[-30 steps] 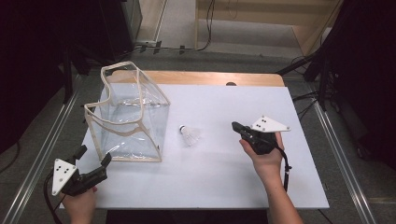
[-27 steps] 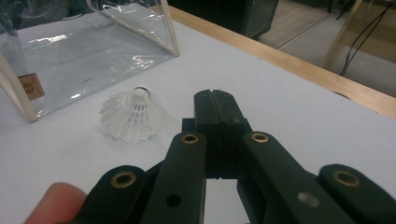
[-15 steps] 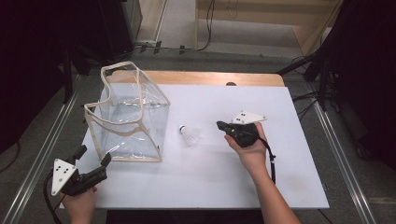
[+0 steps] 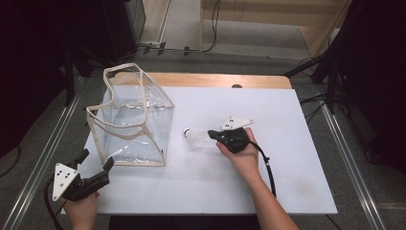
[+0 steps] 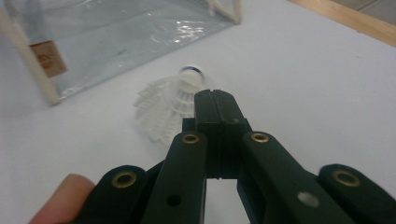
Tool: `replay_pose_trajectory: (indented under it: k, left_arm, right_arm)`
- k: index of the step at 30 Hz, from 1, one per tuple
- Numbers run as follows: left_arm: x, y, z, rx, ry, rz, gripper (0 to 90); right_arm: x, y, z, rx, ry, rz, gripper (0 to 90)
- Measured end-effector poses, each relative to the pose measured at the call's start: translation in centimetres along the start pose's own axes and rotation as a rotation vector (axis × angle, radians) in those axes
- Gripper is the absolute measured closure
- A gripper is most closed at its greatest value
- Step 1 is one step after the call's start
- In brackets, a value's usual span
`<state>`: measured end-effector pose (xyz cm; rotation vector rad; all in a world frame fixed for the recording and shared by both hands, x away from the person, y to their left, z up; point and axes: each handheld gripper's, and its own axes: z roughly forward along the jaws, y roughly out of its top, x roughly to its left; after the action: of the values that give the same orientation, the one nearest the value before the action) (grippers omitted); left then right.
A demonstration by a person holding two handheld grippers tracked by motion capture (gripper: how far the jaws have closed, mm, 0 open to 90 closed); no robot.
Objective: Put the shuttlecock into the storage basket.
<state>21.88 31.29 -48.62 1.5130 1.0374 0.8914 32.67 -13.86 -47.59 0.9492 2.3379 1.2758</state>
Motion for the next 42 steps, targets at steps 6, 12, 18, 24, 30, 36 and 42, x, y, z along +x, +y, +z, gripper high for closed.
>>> replay_pose_trajectory:
  k: [6, 12, 18, 24, 30, 36, 42]
  left_arm:
    - [0.0, 0.0, 0.0, -0.002, 0.000, -0.006, 13.7]
    - [0.0, 0.0, 0.0, -0.001, 0.000, -0.004, 13.7]
    - [0.0, 0.0, 0.0, 0.000, -0.001, -0.001, 13.7]
    - [0.0, 0.0, 0.0, 0.000, -0.001, 0.000, 13.7]
    - [0.0, 0.0, 0.0, 0.002, -0.001, 0.003, 13.7]
    - [0.0, 0.0, 0.0, 0.001, -0.001, 0.001, 13.7]
    - [0.0, 0.0, 0.0, 0.003, -0.001, 0.003, 13.7]
  right_arm:
    - [3.1, 0.5, 1.1, 0.003, 0.054, -0.050, 88.1]
    - [5.2, 0.3, 3.0, 0.035, 0.087, -0.055, 88.1]
    - [6.2, -0.2, 4.8, 0.073, 0.074, -0.025, 88.1]
    - [5.9, -0.5, 5.6, 0.120, 0.029, 0.003, 88.1]
    - [5.0, -0.5, 5.5, 0.136, -0.004, 0.019, 88.1]
    - [3.7, -0.4, 5.2, 0.142, -0.036, 0.045, 88.1]
    - [2.2, -0.4, 5.2, 0.143, -0.056, 0.067, 88.1]
